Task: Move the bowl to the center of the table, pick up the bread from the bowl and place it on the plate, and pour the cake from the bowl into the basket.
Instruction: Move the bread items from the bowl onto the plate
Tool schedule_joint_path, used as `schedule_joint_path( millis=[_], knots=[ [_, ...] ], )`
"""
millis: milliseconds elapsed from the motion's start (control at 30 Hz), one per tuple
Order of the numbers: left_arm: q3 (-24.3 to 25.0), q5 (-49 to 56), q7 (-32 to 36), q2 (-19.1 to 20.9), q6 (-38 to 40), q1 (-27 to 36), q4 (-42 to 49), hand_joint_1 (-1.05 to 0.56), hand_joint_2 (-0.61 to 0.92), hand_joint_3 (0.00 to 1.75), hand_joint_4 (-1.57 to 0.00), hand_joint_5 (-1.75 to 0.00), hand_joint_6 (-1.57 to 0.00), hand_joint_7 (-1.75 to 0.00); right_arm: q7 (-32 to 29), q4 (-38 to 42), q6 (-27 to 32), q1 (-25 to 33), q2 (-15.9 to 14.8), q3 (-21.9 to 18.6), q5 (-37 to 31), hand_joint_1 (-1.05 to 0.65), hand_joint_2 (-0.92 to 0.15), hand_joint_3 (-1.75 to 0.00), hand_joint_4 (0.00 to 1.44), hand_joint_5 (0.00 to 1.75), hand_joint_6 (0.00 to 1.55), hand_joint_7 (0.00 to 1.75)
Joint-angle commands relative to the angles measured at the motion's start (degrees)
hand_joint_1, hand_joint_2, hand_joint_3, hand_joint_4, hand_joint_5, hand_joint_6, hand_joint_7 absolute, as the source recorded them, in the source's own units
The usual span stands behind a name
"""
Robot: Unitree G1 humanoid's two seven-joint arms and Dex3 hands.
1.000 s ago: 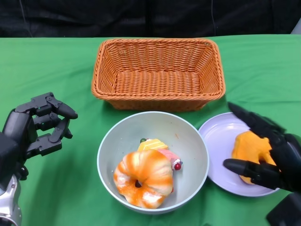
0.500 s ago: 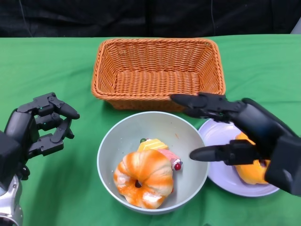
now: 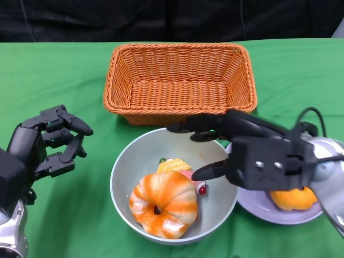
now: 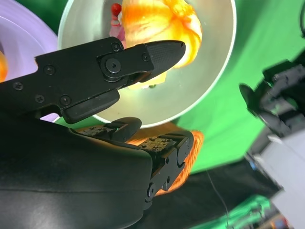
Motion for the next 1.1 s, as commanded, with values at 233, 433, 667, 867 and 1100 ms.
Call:
schedule_joint_path(
  millis=[233,433,667,867,1100],
  knots=[
    [0.01,0.17,0.26,0.08,-0.37,0.13,-0.23,0.01,0.71,0.89,-0.77,-1.54,-0.80,-1.15,6.61,5.07,4.43,-6.34,1.66,3.70,-3.58,-0.81,-0.92,-0.16,0.45,0.01,0.34,0.00],
    [-0.38,0.74,1.18,-0.15,-0.06,-0.21,-0.01,0.01,0.71,0.88,-0.78,-1.54,-0.81,-1.14,10.48,4.61,7.46,-8.34,2.69,2.58,-1.69,-0.79,-0.92,-0.18,0.44,0.01,0.32,0.00],
    [-0.40,0.83,1.47,-0.36,0.47,-0.71,0.57,0.00,0.71,0.86,-0.78,-1.55,-0.81,-1.13,16.65,6.59,10.40,-11.59,2.78,3.90,-0.81,-0.84,-0.92,-0.24,0.38,0.00,0.22,0.00],
    [-0.66,1.80,2.57,-0.46,-0.24,-0.59,0.61,0.01,0.72,0.85,-0.77,-1.54,-0.81,-1.13,20.89,9.88,13.24,-14.75,3.71,6.58,-1.49,-0.87,-0.92,-0.25,0.38,0.00,0.17,0.00],
    [-0.58,1.62,2.45,-0.82,-0.54,-0.29,0.19,0.01,0.72,0.86,-0.77,-1.55,-0.81,-1.12,20.85,12.79,14.21,-15.36,5.73,8.68,-2.70,-0.85,-0.92,-0.23,0.40,0.01,0.16,0.00]
  ],
)
